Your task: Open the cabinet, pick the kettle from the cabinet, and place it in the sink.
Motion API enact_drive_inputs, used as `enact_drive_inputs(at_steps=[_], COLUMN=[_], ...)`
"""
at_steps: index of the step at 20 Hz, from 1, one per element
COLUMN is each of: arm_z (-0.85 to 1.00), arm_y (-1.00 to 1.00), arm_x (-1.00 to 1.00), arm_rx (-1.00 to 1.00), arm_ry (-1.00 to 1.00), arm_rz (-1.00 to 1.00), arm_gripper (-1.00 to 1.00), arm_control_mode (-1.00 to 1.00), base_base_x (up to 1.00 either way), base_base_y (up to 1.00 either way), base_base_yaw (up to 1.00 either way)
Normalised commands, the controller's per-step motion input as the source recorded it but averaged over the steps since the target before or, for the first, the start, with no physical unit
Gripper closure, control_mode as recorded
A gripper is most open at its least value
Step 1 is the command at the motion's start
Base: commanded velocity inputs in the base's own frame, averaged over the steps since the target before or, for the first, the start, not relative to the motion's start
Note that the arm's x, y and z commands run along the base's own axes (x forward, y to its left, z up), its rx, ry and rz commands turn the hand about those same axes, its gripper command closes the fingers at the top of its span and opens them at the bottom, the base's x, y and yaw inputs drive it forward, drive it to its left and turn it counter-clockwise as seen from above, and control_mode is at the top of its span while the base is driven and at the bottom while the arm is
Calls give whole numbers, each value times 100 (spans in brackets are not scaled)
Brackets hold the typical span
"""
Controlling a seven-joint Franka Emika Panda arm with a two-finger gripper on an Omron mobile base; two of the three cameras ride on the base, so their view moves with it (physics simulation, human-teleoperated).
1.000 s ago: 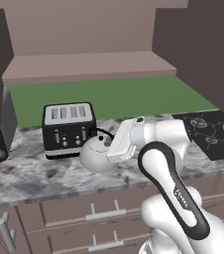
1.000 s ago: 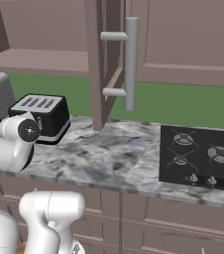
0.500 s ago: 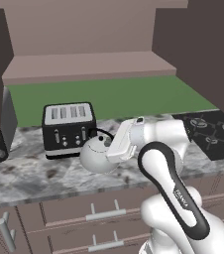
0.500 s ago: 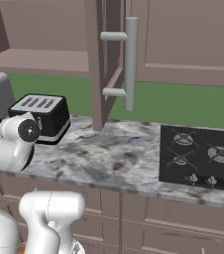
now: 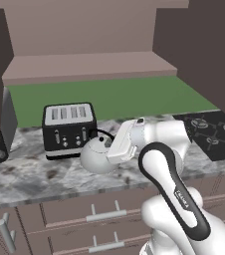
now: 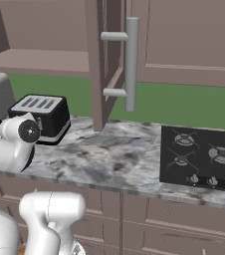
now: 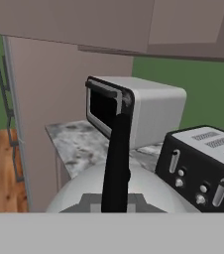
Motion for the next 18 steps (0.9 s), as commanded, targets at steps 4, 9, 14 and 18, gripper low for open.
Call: enact_drive_inputs(at_steps=[4, 9, 14, 18], arm_z=[0, 0, 0, 0], arm_y=[0, 0, 0, 0], arm_x=[0, 0, 0, 0], arm_rx=[0, 0, 0, 0], arm_ry=[0, 0, 0, 0], arm_rz=[0, 0, 0, 0], arm_gripper=[100, 100, 100, 100], arm_control_mode=[100, 100, 100, 100], base_base_x=[0, 0, -6, -39], base_base_y=[0, 0, 0, 0], base_base_yaw=[0, 0, 2, 12])
